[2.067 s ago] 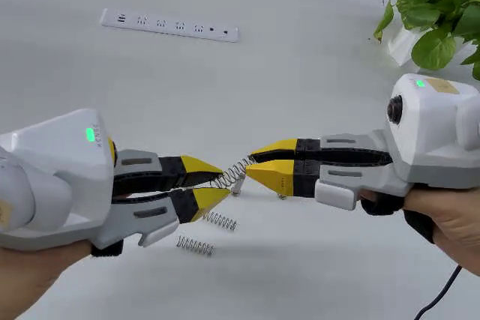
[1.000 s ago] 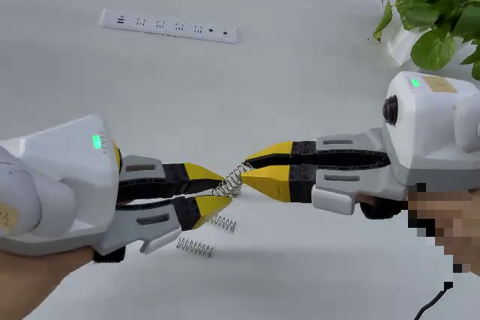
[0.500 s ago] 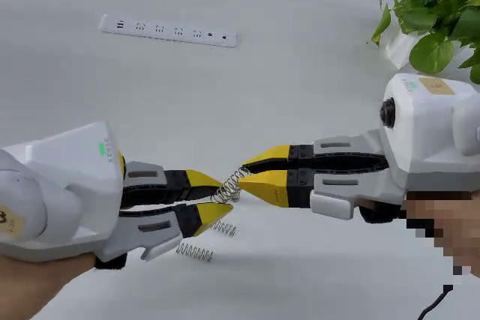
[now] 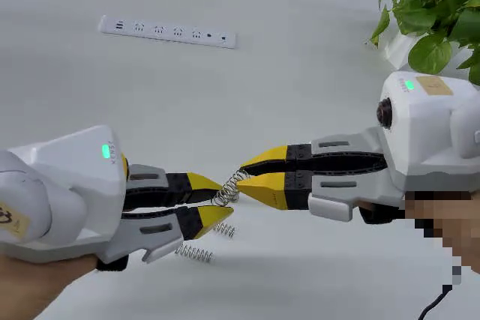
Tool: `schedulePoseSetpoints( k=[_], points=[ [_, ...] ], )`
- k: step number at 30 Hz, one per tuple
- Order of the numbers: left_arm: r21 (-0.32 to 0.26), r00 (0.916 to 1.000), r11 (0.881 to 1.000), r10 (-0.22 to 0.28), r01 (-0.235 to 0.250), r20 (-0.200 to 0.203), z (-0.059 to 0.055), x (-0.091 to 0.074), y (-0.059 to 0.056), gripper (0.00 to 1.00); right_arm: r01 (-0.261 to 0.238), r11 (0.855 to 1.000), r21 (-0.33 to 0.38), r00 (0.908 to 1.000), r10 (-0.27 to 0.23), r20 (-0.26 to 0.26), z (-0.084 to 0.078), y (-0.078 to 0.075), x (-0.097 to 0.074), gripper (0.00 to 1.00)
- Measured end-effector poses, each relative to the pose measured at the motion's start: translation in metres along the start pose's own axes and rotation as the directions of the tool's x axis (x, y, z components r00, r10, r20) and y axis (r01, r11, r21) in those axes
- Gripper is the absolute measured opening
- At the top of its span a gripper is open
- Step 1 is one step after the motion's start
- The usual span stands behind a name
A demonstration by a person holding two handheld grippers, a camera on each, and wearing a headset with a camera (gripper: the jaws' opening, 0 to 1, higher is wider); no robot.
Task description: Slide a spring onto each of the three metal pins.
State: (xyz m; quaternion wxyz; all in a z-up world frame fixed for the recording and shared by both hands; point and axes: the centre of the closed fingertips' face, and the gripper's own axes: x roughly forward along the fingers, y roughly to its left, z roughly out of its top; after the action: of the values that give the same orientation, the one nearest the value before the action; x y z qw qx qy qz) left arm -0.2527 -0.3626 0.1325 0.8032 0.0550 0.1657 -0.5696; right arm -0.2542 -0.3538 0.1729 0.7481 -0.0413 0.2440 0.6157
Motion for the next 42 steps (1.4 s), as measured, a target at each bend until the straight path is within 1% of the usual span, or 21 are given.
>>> schedulePoseSetpoints(
  k=[7,11,20,23,28,29,31,32,33,34,36,37,38,39,41,42],
  points=[
    [-0.007,1.0000,1.000,-0.007,0.007,0.005,-0.001,0.001,-0.001,0.07,0.001,0.999,-0.041,0.9996,-0.002,-0.028,-0.001,0.001,0.000,0.07],
    [-0.011,0.9999,1.000,-0.005,0.005,0.015,-0.001,0.001,-0.001,0.07,0.003,0.999,-0.043,0.9994,-0.004,-0.034,-0.001,0.000,0.000,0.07],
    [-0.032,0.9988,0.999,-0.003,0.004,0.049,0.003,0.001,-0.002,0.07,-0.002,0.998,-0.062,0.9988,-0.001,-0.049,0.002,0.002,-0.001,0.07],
    [-0.040,0.9976,0.999,-0.005,0.008,0.069,0.007,0.001,-0.002,0.07,-0.011,0.998,-0.062,0.9986,0.008,-0.053,0.004,0.003,-0.001,0.07],
    [-0.045,0.9965,0.999,-0.003,0.006,0.084,0.010,0.000,-0.002,0.07,-0.020,0.997,-0.076,0.9975,0.015,-0.069,0.006,0.002,-0.001,0.08],
    [-0.047,0.9963,0.999,-0.002,0.006,0.086,0.010,0.000,-0.001,0.07,-0.025,0.997,-0.080,0.9970,0.019,-0.075,0.006,0.002,-0.001,0.10],
    [-0.048,0.9961,0.999,0.000,0.005,0.088,0.011,0.000,-0.001,0.07,-0.044,0.994,-0.100,0.9933,0.032,-0.111,0.006,0.003,-0.002,0.13],
    [-0.047,0.9960,0.999,-0.001,0.005,0.089,0.011,0.000,-0.001,0.07,-0.060,0.991,-0.123,0.9887,0.042,-0.144,0.005,0.004,-0.004,0.14],
    [-0.045,0.9959,0.999,-0.001,0.005,0.090,0.012,0.000,-0.001,0.07,-0.072,0.988,-0.140,0.9858,0.049,-0.161,0.006,0.005,-0.005,0.15],
    [-0.045,0.9958,0.999,-0.001,0.005,0.092,0.013,0.000,-0.001,0.07,-0.095,0.983,-0.159,0.9802,0.064,-0.188,0.007,0.006,-0.006,0.16],
    [-0.041,0.9954,0.999,-0.002,0.006,0.095,0.014,0.000,-0.002,0.07,-0.121,0.973,-0.198,0.9696,0.073,-0.234,0.009,0.006,-0.007,0.16],
    [-0.041,0.9951,0.999,-0.002,0.006,0.099,0.015,0.001,-0.002,0.07,-0.149,0.963,-0.224,0.9580,0.085,-0.274,0.010,0.004,-0.009,0.17],
    [-0.041,0.9950,0.999,-0.002,0.006,0.100,0.016,0.001,-0.002,0.07,-0.168,0.957,-0.237,0.9495,0.092,-0.300,0.010,0.004,-0.009,0.17],
    [-0.037,0.9948,0.999,-0.002,0.006,0.102,0.017,0.002,-0.003,0.07,-0.195,0.946,-0.259,0.9362,0.101,-0.336,0.010,0.003,-0.010,0.17],
    [-0.035,0.9945,0.999,-0.003,0.006,0.104,0.018,0.002,-0.003,0.07,-0.236,0.927,-0.292,0.9139,0.110,-0.391,0.011,0.003,-0.010,0.18],
    [-0.035,0.9942,0.999,-0.002,0.006,0.107,0.019,0.003,-0.003,0.07,-0.268,0.913,-0.308,0.8988,0.122,-0.421,0.012,0.004,-0.009,0.18]
  ],
)
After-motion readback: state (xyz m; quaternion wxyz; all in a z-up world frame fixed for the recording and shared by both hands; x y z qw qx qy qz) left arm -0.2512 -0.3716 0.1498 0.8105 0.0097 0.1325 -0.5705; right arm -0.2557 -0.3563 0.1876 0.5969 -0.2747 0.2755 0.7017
